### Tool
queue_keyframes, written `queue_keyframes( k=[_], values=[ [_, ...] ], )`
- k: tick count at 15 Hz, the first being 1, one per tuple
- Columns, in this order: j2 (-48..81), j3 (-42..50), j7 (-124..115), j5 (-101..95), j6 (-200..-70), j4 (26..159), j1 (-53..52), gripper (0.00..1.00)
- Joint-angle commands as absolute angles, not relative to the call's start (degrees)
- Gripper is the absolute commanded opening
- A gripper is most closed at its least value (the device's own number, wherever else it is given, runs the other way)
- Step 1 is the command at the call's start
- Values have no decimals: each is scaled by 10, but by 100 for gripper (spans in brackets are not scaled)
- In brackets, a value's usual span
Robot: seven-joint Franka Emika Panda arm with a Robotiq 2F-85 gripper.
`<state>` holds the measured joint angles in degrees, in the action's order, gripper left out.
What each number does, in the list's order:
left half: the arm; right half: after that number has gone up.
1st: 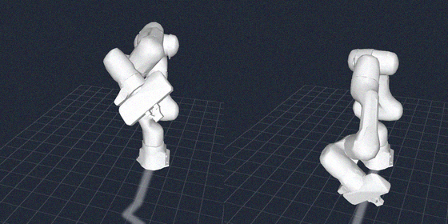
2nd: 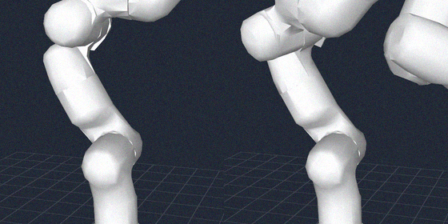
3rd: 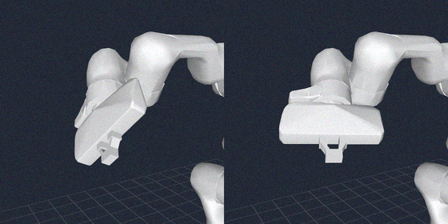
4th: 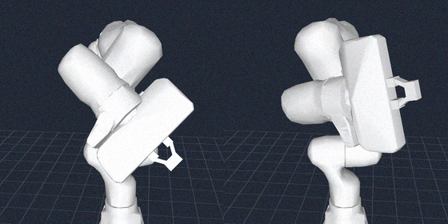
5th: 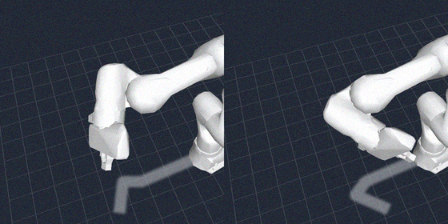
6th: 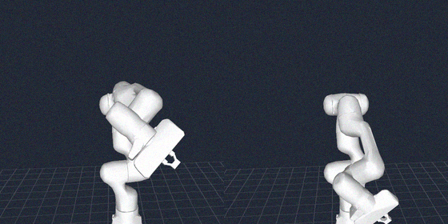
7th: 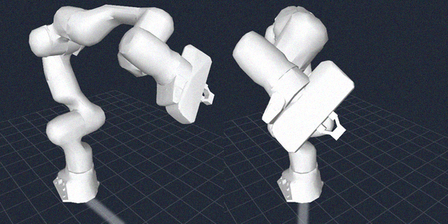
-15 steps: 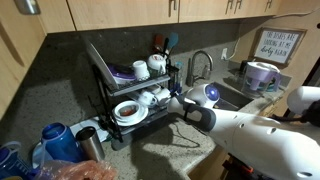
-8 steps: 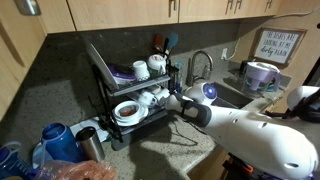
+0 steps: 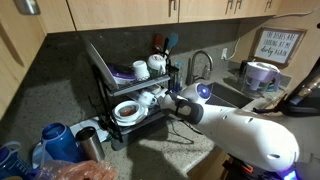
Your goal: Remove the white mug from the bottom shelf of the dish rack and place it on the countertop
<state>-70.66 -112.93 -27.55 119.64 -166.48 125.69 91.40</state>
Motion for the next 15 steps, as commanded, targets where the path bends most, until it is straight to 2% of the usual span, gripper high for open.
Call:
queue_keyframes(
  k=[1,3,4,6,12,15],
  values=[
    [-706,-1138,-287,1197,-1670,1238,934,100],
    [-706,-1142,-288,1197,-1670,1234,940,98],
    [-707,-1144,-289,1197,-1671,1233,943,80],
    [-708,-1147,-290,1198,-1671,1230,948,68],
    [-709,-1149,-291,1202,-1674,1224,952,20],
    [-711,-1148,-291,1207,-1676,1222,953,1]
  ],
)
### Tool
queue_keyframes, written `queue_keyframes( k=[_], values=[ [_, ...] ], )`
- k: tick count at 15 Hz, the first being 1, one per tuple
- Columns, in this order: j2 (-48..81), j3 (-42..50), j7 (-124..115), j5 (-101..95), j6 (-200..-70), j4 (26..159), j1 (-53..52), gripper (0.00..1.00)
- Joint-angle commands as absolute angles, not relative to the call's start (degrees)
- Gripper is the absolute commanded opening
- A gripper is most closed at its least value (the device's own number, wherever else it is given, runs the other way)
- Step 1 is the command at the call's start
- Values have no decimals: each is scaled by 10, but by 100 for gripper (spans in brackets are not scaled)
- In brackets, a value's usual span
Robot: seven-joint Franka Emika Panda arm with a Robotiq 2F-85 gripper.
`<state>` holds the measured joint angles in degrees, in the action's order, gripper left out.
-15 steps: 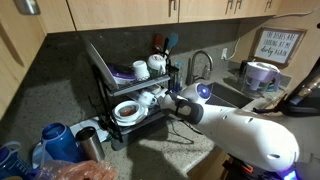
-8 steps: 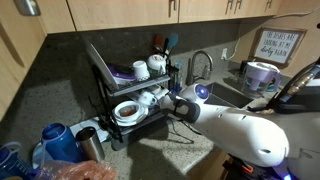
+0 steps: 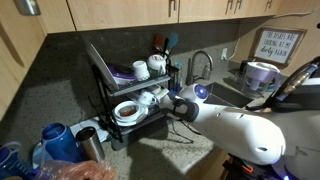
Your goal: Remove the white mug from the bottom shelf of the dish rack and place it on the countertop
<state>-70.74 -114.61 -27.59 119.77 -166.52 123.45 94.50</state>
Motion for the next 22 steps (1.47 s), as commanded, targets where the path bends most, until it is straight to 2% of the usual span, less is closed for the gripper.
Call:
queue_keyframes(
  k=[1,2,5,22],
  values=[
    [-710,-1148,-291,1210,-1676,1223,953,1],
    [-708,-1148,-290,1212,-1675,1226,952,4],
    [-706,-1146,-284,1219,-1672,1233,946,0],
    [-675,-1120,-276,1153,-1656,1279,905,2]
  ],
)
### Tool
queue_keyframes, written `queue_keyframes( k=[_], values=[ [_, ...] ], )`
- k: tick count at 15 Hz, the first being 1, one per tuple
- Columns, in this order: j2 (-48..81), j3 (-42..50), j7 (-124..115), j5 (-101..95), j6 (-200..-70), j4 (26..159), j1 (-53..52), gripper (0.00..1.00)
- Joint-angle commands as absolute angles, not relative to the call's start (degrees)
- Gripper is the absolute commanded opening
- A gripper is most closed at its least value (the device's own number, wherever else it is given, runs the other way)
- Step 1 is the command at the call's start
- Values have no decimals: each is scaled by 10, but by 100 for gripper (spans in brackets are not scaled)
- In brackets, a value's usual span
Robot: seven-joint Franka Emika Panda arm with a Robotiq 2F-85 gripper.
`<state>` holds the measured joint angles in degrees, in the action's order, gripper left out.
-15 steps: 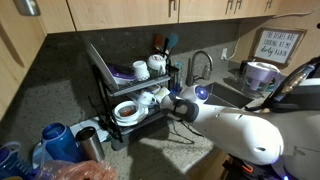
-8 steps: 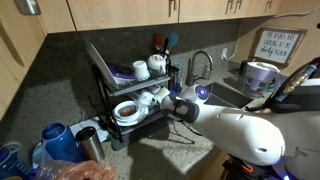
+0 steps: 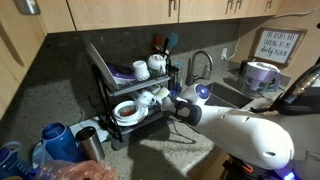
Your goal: Remove the white mug from the bottom shelf of the dish rack and place it on the countertop
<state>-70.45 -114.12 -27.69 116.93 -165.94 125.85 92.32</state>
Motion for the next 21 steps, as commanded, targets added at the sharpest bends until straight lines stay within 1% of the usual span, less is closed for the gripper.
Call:
queue_keyframes(
  k=[1,12,21],
  values=[
    [-674,-1118,-276,1149,-1656,1279,901,2],
    [-676,-1102,-281,1104,-1659,1298,850,2],
    [-684,-1103,-299,1062,-1661,1311,830,2]
  ],
)
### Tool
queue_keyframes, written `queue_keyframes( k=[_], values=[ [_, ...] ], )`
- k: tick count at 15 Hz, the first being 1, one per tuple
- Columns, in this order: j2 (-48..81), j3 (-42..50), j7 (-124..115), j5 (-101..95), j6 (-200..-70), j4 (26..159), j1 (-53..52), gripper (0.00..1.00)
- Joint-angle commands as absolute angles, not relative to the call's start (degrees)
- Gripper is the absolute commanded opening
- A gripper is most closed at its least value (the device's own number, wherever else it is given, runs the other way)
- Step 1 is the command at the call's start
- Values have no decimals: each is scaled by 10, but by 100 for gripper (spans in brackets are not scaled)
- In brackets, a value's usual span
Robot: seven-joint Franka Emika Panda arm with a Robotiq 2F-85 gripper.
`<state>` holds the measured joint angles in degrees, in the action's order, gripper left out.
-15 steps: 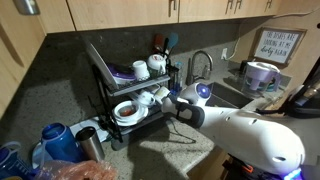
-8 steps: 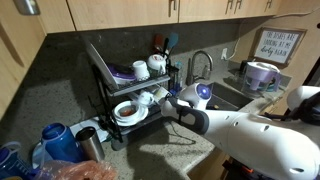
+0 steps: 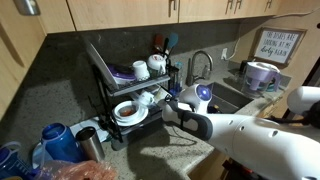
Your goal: Remove the white mug from the bottom shelf of the dish rack and place it on the countertop
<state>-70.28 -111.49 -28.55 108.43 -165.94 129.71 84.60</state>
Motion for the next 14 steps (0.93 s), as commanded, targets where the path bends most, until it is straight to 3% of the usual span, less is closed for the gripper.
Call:
queue_keyframes(
  k=[1,14],
  values=[
    [-685,-1103,-301,1058,-1662,1313,828,2],
    [-691,-1109,-366,971,-1687,1365,765,2]
  ],
)
